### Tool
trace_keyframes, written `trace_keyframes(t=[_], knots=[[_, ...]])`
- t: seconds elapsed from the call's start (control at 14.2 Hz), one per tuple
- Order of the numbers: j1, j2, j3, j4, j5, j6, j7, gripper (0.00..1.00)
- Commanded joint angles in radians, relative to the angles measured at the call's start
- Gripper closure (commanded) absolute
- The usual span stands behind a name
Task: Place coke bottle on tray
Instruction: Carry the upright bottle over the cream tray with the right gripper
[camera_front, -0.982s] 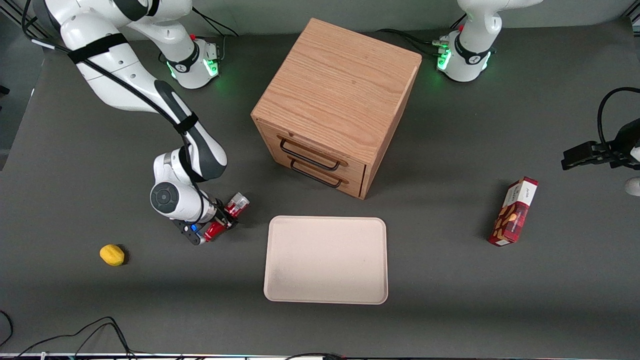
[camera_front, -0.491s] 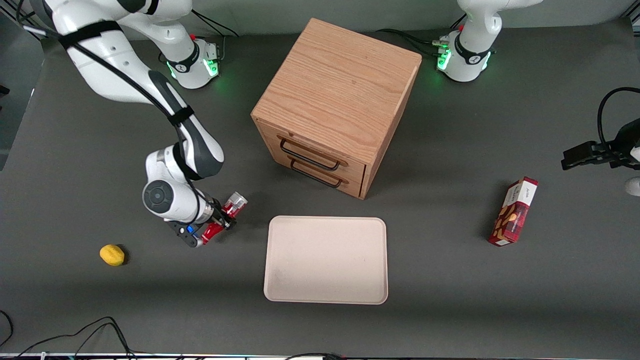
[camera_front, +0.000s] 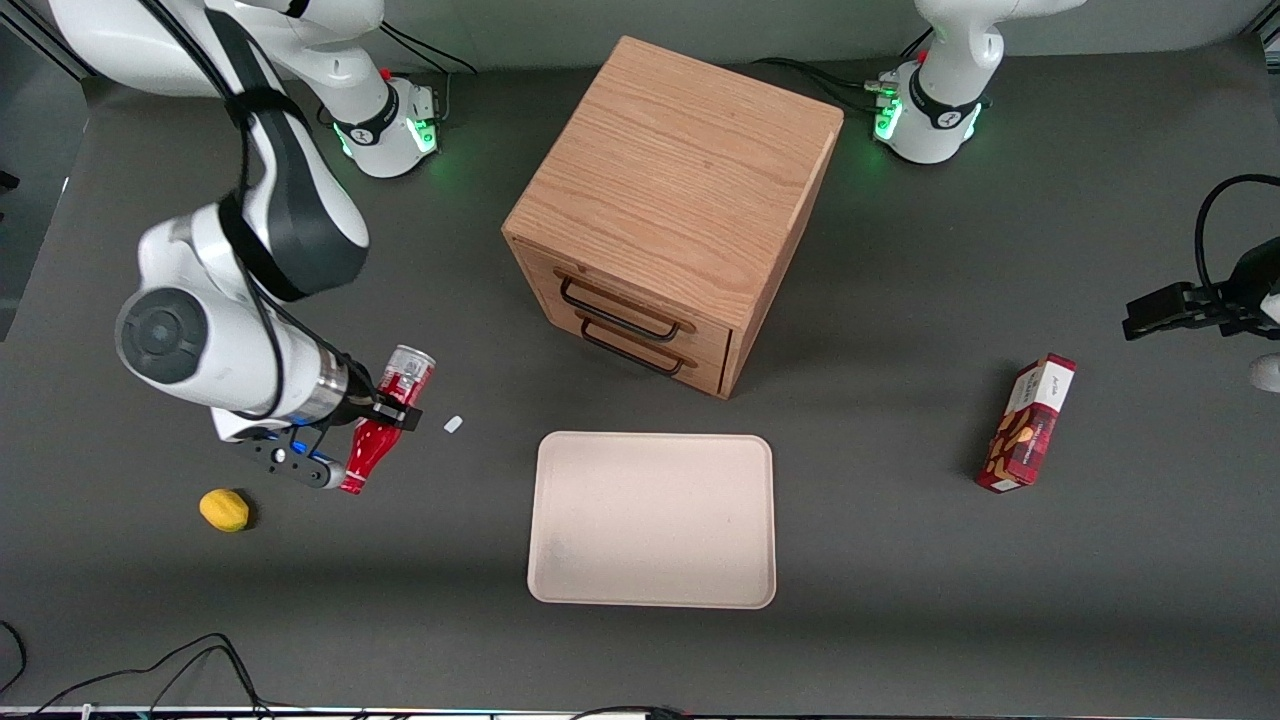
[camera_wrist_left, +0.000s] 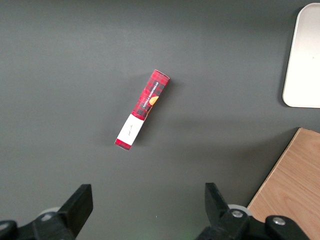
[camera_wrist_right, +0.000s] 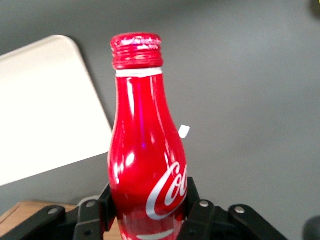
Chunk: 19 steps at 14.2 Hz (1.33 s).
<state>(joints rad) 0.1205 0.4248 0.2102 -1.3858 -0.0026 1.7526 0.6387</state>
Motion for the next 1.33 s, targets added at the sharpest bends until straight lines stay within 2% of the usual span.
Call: trace_keyframes(t=[0.0,0.21,0.42,0.63,0.91,1.26], knots=[[0.019,0.121,0.059,0.186,-0.017,-0.035,-0.111,1.0],[0.031,0.302,0.139,0.361,-0.019,-0.018,-0.181,1.0],[0.063,0.445,0.143,0.373,-0.025,0.109,-0.192,1.0],[0.083,0.557,0.143,0.366,-0.106,0.238,-0.171,1.0],[0.105,0.65,0.143,0.364,-0.126,0.355,-0.153,1.0],[0.111,0.67,0.143,0.364,-0.126,0.373,-0.102,1.0]])
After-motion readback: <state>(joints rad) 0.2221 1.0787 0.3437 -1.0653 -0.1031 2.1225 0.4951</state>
